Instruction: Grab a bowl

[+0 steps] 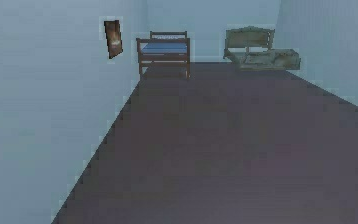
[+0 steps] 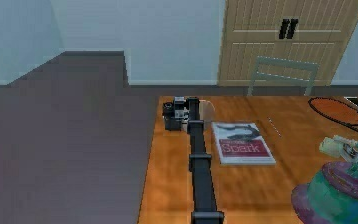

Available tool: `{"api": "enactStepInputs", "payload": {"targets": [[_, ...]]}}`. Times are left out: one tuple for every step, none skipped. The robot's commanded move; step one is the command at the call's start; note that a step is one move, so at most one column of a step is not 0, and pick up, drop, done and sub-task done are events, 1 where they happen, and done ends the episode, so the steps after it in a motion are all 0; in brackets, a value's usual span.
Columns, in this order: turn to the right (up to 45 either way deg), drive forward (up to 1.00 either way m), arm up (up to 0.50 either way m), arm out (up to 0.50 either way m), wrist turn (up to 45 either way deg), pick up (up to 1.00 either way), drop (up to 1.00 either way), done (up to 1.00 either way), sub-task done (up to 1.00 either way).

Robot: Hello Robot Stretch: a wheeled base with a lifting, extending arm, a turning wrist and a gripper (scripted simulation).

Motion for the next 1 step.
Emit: {"api": "enactStepInputs", "payload": {"targets": [[0.0, 0.00, 0.10, 0.00, 0.0, 0.00, 0.00, 0.00, 0.00]]}}
